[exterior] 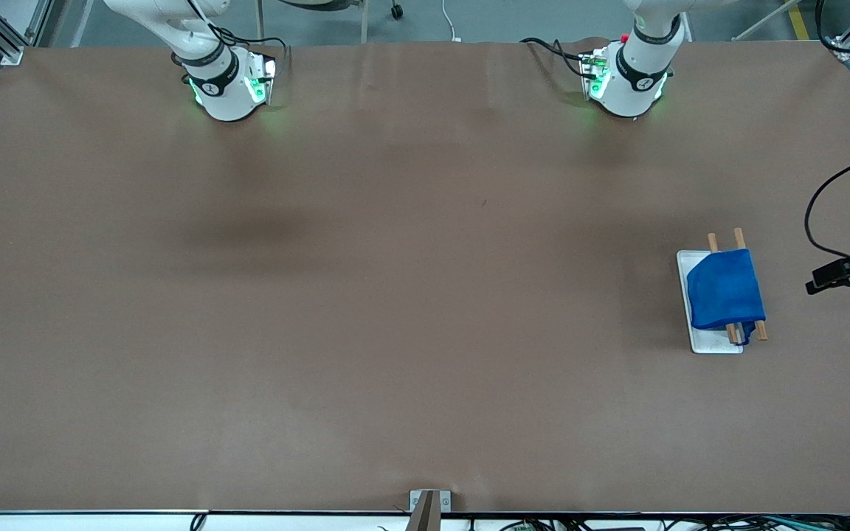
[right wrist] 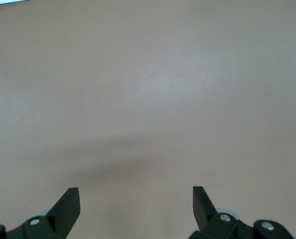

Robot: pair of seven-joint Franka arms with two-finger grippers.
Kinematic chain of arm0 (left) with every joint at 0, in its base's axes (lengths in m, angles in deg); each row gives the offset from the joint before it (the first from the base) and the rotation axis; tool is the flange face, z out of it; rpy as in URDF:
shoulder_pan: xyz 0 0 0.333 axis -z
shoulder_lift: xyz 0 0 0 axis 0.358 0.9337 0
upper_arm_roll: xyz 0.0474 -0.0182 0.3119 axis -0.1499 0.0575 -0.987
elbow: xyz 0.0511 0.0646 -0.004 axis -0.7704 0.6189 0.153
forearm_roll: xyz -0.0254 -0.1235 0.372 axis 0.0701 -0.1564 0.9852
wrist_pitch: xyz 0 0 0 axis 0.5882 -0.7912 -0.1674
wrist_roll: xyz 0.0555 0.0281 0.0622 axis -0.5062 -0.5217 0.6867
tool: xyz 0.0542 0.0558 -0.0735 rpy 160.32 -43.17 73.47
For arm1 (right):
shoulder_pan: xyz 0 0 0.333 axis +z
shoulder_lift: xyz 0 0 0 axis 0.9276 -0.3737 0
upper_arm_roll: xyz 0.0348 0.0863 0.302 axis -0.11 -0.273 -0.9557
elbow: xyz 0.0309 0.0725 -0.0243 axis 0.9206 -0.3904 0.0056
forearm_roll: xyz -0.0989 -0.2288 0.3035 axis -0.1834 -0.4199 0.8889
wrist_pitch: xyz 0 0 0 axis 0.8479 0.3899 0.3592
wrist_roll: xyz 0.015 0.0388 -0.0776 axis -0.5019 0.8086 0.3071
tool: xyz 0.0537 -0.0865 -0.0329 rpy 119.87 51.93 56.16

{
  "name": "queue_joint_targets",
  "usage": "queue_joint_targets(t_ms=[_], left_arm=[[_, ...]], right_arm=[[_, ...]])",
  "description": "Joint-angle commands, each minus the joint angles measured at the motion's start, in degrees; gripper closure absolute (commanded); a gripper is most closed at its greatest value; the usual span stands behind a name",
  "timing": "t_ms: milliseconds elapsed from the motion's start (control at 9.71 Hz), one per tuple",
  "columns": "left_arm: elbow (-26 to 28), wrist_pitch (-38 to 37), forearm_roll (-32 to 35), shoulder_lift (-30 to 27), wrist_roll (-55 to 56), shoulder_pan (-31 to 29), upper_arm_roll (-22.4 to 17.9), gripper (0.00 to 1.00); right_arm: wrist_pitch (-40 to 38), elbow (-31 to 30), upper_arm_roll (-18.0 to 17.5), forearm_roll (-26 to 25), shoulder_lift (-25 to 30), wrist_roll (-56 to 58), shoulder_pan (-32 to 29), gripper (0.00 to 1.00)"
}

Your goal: Right arm passes towel to left arm to hang

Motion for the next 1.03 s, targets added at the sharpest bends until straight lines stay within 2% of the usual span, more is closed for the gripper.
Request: queue_joint_targets(t_ms=[0,103,206,412,618,926], left_arm=[[2.5,-1.0,1.6,-5.2,4.1,0.2,3.6,0.0],[3.3,-1.9,5.6,-8.7,8.9,0.3,6.5,0.0],[3.0,-6.0,9.1,-11.3,13.1,0.9,9.5,0.0],[0.8,-15.9,10.0,-17.1,19.0,4.2,11.8,0.0],[-7.8,-28.5,9.8,-18.5,22.3,6.0,12.3,0.0],[-17.2,-36.2,10.3,-17.5,22.4,7.4,12.7,0.0]], right_arm=[[0.1,-0.5,-0.5,-0.2,0.5,0.8,-0.7,0.0],[0.1,-0.5,-0.5,-0.1,0.5,0.8,-0.9,0.0],[0.2,-0.6,-0.5,0.1,0.5,0.8,-1.4,0.0],[0.6,-0.6,-0.5,0.1,0.5,0.8,-1.3,0.0],[2.3,-1.0,-0.5,0.1,0.5,0.8,-1.3,0.0],[2.1,-0.8,-0.5,-0.2,0.5,0.9,-1.0,0.0]])
